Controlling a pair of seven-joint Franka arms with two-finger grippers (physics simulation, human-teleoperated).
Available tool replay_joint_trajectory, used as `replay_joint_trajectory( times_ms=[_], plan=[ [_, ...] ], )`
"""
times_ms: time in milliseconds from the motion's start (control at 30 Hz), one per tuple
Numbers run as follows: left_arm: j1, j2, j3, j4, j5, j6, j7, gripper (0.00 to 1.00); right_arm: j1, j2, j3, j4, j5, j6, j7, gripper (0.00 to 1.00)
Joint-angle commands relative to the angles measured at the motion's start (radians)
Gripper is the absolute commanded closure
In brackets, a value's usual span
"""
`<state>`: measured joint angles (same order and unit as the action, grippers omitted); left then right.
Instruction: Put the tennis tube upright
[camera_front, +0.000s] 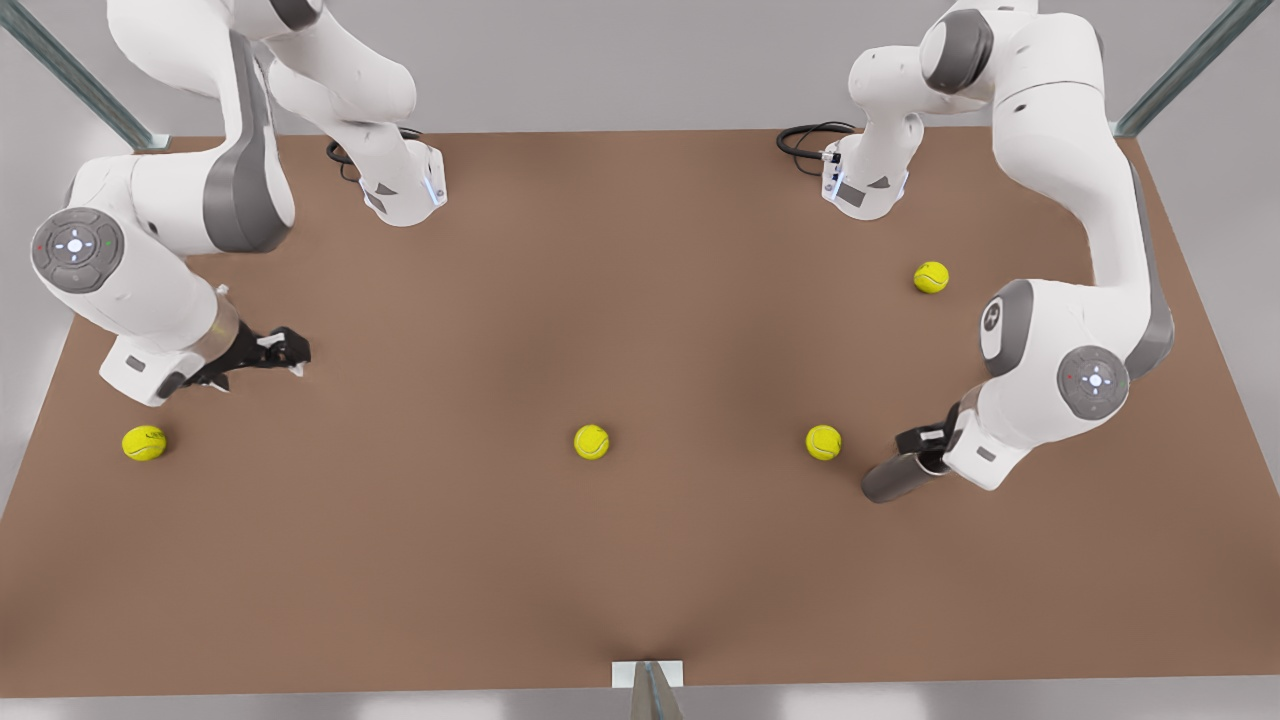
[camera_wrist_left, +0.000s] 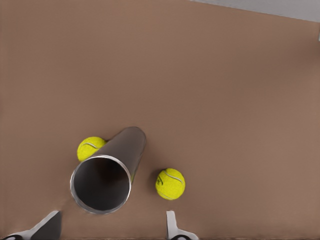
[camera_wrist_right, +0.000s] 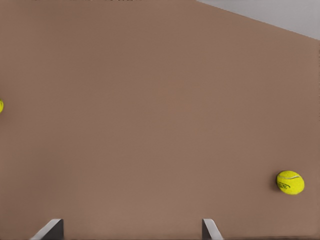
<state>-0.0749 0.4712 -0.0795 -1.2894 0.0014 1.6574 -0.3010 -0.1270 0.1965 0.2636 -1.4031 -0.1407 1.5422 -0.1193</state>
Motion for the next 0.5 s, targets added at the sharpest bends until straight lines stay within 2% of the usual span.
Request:
replay_joint_trajectory(
  times_ms=[0, 200, 467],
  plan=[
    [0.0, -0.006, 0.0, 0.012, 0.0, -0.024, 0.002, 0.0, -0.002, 0.0, 0.0, -0.001, 0.0, -0.001, 0.0, 0.0],
    [0.009, -0.163, 0.001, -0.01, 0.0, -0.088, 0.028, 0.0, 0.007, 0.004, 0.011, 0.003, 0.004, -0.002, 0.023, 0.0],
    [0.009, -0.169, 0.001, -0.022, 0.0, -0.09, 0.028, 0.0, 0.013, 0.009, 0.023, 0.003, 0.004, -0.002, 0.084, 0.0]
  ],
)
